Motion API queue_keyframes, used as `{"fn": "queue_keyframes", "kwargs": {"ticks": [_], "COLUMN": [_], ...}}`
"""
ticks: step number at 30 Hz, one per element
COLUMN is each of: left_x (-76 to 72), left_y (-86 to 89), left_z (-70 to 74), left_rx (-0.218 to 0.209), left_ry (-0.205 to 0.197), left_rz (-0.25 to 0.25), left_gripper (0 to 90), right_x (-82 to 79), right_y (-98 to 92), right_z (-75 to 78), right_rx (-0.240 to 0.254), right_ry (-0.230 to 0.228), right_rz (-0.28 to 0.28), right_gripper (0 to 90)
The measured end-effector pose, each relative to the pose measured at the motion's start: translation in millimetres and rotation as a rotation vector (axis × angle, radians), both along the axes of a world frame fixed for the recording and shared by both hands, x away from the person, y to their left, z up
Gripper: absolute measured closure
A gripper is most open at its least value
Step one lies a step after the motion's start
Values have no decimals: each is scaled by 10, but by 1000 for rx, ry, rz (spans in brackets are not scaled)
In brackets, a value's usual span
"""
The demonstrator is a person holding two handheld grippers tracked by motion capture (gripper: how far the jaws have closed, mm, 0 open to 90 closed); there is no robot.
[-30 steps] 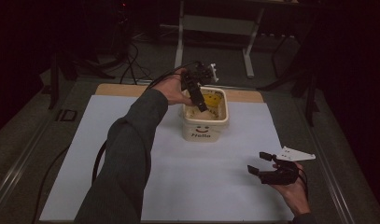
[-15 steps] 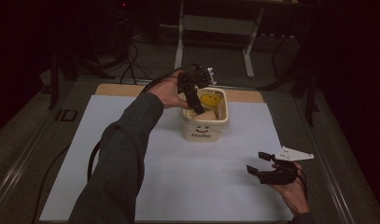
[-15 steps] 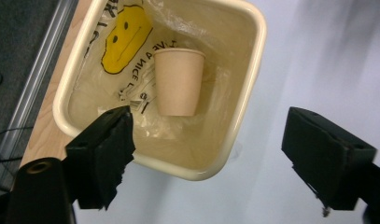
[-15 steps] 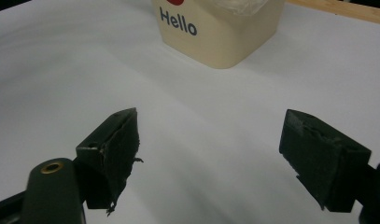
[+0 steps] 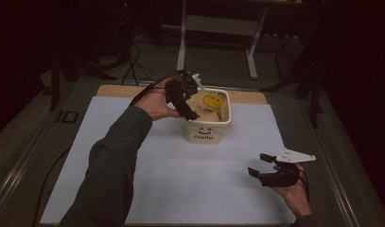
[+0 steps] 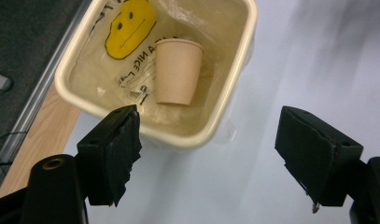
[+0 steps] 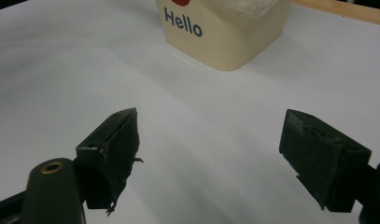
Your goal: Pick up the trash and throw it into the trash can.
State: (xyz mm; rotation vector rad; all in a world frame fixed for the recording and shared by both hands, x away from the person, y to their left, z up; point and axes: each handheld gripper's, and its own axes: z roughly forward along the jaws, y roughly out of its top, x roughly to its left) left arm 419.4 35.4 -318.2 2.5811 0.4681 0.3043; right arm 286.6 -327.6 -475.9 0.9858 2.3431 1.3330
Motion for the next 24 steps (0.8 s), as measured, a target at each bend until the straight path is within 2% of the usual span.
{"fn": "queue_keyframes", "kwargs": {"ticks": [2, 9, 13, 14, 17, 19, 21, 22, 24], "left_x": [-47, -220, -360, -427, -459, -602, -639, -726, -828], "left_y": [75, 402, 624, 741, 800, 1000, 1036, 1123, 1208], "left_z": [-24, -171, -314, -408, -449, -572, -595, -653, -741], "left_rx": [5, -33, -83, -106, -122, -156, -165, -195, -229], "left_ry": [-10, -27, -40, -41, -40, -53, -63, -79, -93], "left_rz": [5, 54, 92, 113, 127, 164, 170, 189, 203], "left_gripper": [223, 223, 221, 221, 221, 223, 226, 226, 230], "right_x": [-4, -15, -16, -16, -16, -16, -16, -16, -14], "right_y": [0, -4, 4, 7, 9, 12, 13, 14, 12], "right_z": [1, -4, -4, -4, -5, -3, -2, -1, 0], "right_rx": [-1, -3, -3, -5, -4, -3, -3, -3, -2], "right_ry": [2, -1, -1, 1, 1, 1, 2, 1, -9], "right_rz": [-3, -8, -7, -7, -7, -9, -10, -10, -11], "right_gripper": [192, 189, 188, 188, 187, 188, 188, 187, 188]}}
